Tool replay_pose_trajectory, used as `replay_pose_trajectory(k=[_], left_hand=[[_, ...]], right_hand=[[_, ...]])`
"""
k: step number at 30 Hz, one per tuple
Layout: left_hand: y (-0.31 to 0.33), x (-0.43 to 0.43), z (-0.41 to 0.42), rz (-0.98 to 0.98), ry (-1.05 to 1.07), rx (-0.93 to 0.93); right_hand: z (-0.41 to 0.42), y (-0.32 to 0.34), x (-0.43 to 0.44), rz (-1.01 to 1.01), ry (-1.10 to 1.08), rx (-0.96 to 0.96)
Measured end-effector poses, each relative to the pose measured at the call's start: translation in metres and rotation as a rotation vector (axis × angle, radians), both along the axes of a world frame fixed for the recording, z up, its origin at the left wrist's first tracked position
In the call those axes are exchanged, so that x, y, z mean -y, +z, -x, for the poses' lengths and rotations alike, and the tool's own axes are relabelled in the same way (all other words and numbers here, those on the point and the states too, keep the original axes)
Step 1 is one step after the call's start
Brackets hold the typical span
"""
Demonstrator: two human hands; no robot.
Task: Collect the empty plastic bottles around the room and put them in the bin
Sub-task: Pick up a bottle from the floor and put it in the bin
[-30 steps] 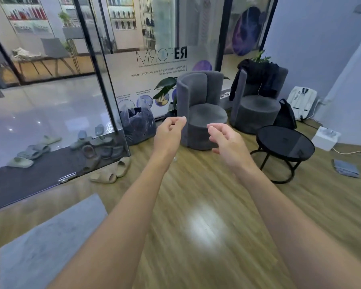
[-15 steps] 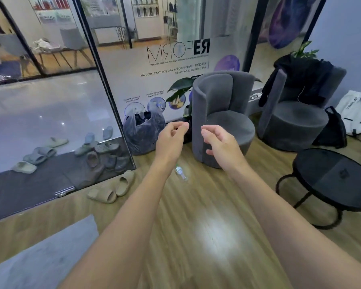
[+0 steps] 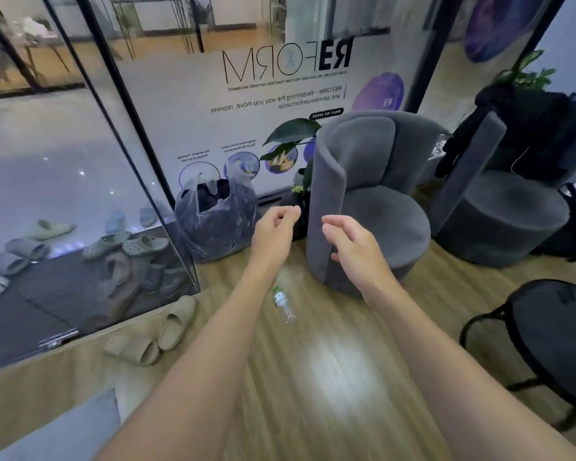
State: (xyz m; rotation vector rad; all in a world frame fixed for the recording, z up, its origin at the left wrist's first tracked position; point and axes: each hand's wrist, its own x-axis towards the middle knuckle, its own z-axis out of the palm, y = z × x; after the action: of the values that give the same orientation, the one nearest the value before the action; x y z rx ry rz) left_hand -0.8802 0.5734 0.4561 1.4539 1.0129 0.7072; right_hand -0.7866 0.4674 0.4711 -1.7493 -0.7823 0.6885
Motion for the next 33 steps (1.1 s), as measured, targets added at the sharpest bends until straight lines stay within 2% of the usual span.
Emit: replay_pose_trajectory(k=[5,10,18,25,29,33], left_hand=[[-0.057,-0.077,-0.068,0.101,0.051,-0.030],[-0.152,-0.153,-0.124,0.215,0.165,-0.066],[-0.434,-0.210,-0.162,0.521,0.372,-0.176],[-0.675,-0.219,-0.162,0.782,0.464,-0.199],[-0.775,-0.223,-0.163,0.754,0.365,-0.298],[-0.837,-0.255,-0.172,0.768,0.338,-0.386]], right_hand=[[-0.069,-0.061,-0.083,0.056,0.015,-0.076],[-0.124,-0.153,-0.161,0.169,0.063,-0.187],[-0.174,-0.391,-0.237,0.435,-0.057,-0.338],[-0.175,-0.627,-0.273,0.523,-0.090,-0.416],[-0.170,-0.747,-0.293,0.631,-0.028,-0.383],[-0.175,-0.824,-0.322,0.741,0.013,-0.310]])
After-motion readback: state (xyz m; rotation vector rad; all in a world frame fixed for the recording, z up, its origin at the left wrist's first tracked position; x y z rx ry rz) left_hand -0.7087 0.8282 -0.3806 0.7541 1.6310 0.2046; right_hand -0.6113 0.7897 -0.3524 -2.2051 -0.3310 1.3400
